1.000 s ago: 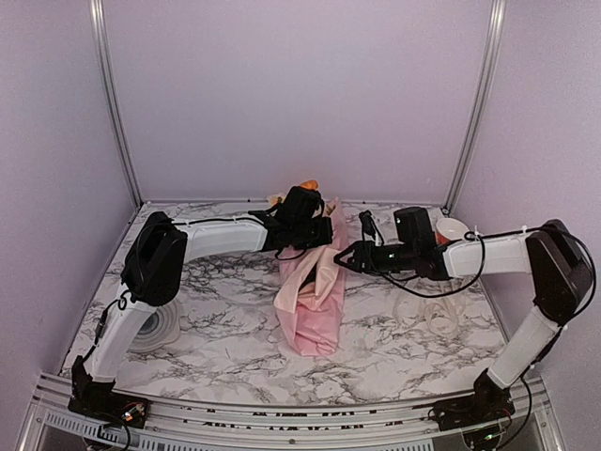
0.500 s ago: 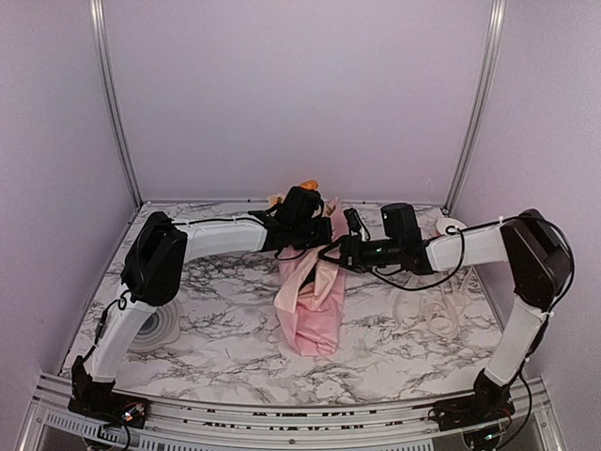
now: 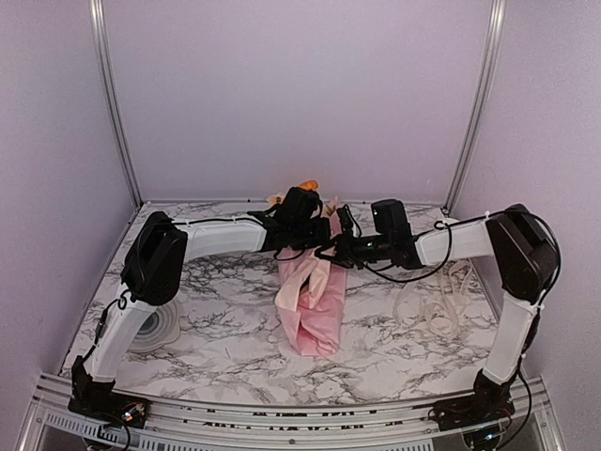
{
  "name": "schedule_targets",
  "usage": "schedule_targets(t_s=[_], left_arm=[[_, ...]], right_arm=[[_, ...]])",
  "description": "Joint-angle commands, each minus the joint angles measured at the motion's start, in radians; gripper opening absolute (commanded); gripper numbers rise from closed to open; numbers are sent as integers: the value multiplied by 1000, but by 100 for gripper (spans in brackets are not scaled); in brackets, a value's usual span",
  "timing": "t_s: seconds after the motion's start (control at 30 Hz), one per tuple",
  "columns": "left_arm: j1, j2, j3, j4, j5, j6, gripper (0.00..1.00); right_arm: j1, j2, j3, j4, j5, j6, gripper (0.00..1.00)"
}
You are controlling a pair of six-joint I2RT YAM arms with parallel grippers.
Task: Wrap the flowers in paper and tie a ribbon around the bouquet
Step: Fold the two-thirds-folded wrapping paper at the center of the board.
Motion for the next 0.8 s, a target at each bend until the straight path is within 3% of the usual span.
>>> schedule_targets(t_s=[0.0, 0.17, 0.43, 0.6, 0.67, 0.77], left_arm=[[-1, 19, -42, -23, -3, 36, 0], [-1, 6, -41, -32, -26, 63, 0], [-1, -20, -52, -43, -59, 112, 0], [-1, -2, -43, -40, -34, 106, 0], [-1, 3, -43, -30, -27, 99, 0], [-1, 5, -45, -14, -10, 94, 0]], right_arm=[[-24, 22, -7, 37, 0, 47, 9], [-47, 34, -47, 107, -42, 77, 0], [-65, 60, -59, 171, -84, 92, 1], [-61, 40, -74, 240, -110, 105, 42], [-54, 39, -66, 243, -111, 102, 48], [-39, 65, -27, 195, -107, 82, 50]])
